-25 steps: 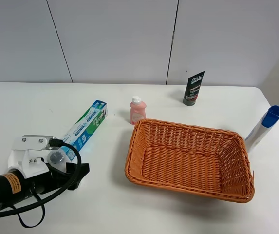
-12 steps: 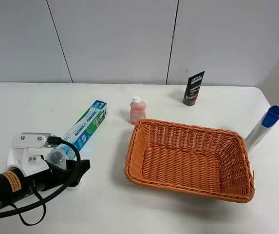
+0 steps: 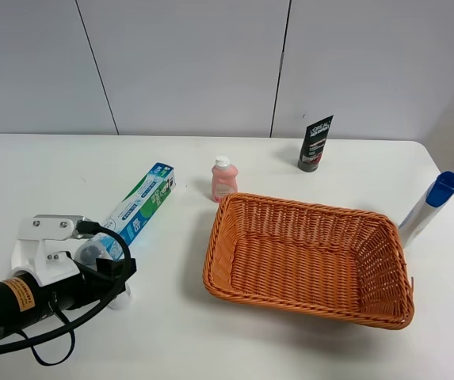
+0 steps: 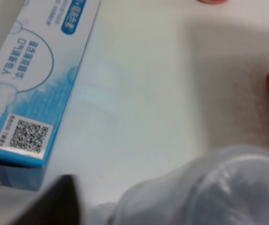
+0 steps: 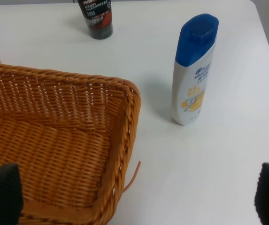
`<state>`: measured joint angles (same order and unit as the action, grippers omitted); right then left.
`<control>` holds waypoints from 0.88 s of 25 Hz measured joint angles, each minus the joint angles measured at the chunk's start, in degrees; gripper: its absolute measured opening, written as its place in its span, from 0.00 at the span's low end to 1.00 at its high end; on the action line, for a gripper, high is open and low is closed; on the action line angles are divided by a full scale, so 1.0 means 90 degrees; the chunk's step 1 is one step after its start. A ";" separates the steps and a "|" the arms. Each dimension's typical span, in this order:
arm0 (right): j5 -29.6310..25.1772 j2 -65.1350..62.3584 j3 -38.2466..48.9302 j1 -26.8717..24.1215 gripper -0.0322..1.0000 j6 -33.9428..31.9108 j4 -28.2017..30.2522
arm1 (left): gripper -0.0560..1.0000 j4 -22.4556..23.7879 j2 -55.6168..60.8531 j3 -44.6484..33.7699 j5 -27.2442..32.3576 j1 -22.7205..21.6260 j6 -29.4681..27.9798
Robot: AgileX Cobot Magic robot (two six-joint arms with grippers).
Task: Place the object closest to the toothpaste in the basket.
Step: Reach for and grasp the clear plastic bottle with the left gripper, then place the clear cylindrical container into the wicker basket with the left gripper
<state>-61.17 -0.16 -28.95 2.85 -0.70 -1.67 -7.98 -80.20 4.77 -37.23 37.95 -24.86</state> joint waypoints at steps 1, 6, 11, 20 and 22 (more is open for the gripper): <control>0.0000 0.0000 0.0000 0.0000 0.99 0.0000 0.0000 | 0.43 -0.0036 0.0000 0.0000 0.0000 0.0000 -0.0007; 0.0000 0.0000 0.0000 0.0000 0.99 0.0000 0.0000 | 0.44 -0.0014 0.0002 0.0000 -0.0251 0.0000 -0.0049; 0.0000 0.0000 0.0000 0.0000 0.99 0.0000 0.0000 | 0.44 -0.0201 0.0536 -0.0012 -0.0777 0.0000 -0.0049; 0.0000 0.0000 0.0000 0.0000 0.99 0.0000 0.0000 | 0.44 0.0643 0.1634 0.1685 0.0407 0.0000 0.1275; 0.0000 0.0000 0.0000 0.0000 0.99 0.0000 0.0000 | 0.44 0.1285 0.1530 0.2397 0.1307 0.0000 0.1254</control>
<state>-61.17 -0.16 -28.95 2.85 -0.70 -1.67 3.59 -66.43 26.34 -25.47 37.95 -13.58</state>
